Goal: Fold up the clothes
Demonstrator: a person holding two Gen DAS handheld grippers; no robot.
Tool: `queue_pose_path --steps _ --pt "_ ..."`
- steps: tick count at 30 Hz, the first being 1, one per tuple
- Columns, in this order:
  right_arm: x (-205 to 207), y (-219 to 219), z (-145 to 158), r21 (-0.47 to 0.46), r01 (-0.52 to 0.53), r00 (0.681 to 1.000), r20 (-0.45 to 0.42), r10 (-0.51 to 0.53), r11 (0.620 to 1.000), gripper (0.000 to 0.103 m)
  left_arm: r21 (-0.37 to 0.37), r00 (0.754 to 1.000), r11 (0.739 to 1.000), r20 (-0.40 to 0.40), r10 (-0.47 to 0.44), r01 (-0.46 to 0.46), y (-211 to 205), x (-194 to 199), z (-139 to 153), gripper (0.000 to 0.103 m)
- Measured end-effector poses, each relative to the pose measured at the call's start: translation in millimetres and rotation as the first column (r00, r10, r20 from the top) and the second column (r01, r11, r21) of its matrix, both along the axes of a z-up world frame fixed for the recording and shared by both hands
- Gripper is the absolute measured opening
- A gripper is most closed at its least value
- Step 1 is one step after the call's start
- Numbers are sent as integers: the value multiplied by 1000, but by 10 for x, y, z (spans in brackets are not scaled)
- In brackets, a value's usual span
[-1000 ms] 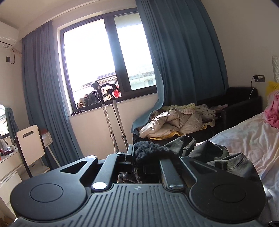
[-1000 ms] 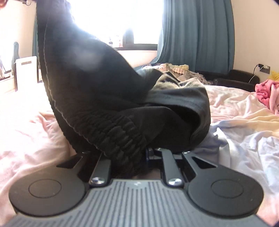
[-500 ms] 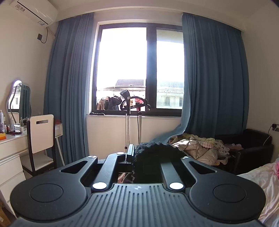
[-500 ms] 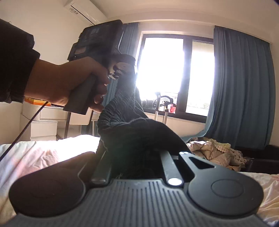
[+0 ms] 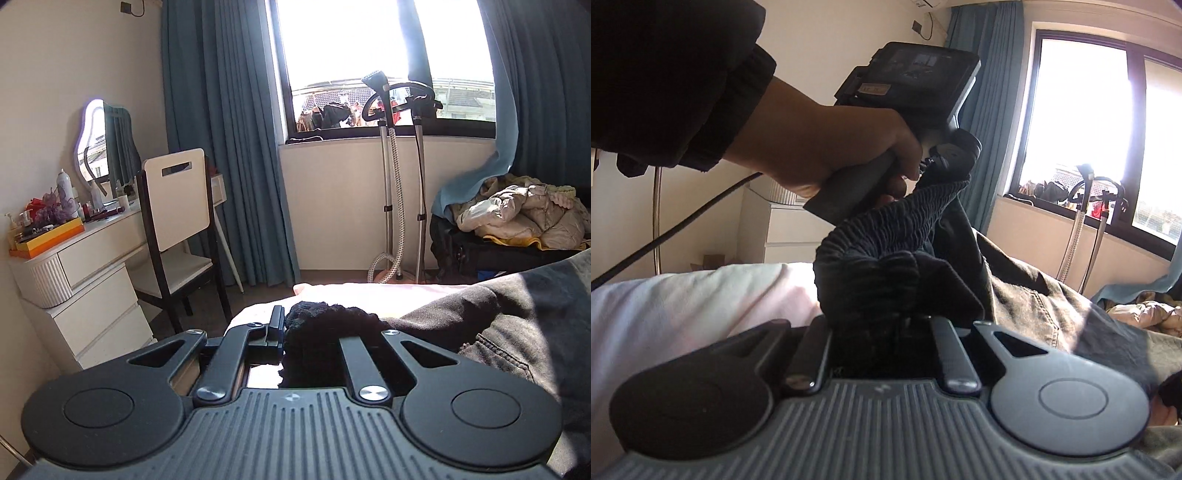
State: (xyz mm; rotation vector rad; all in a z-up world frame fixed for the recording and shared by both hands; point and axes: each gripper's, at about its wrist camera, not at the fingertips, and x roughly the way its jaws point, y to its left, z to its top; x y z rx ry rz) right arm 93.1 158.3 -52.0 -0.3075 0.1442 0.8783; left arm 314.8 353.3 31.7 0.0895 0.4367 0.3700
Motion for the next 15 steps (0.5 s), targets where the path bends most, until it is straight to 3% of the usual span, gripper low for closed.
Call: queue_pose_path --steps 5,8,10,11,12,14,15 --pt "118 137 -349 -43 -12 995 -96 8 999 14 25 1000 1000 -19 -8 9 191 113 -373 12" --pt "121 97 -283 -30 -6 993 -121 2 1000 16 -3 999 1000 -31 -7 7 247 54 -383 17" --pt "85 93 -225 -43 -2 992 -124 -4 999 18 -28 998 999 -52 -18 17 289 -12 -303 46" --pt "69 112 -217 -54 -4 992 -124 -2 999 19 -37 998 999 -56 -26 24 282 -74 -259 72" --pt "58 91 -206 -69 -10 992 -127 1 998 24 -41 998 998 -47 -40 38 206 -187 -223 85" --pt "-27 56 -173 -91 -31 990 -141 18 995 42 -47 997 997 -29 -68 67 53 -414 -153 88" --pt "-99 40 -133 -91 -47 990 -136 34 995 59 -50 996 995 -19 -82 81 -24 -528 -118 88"
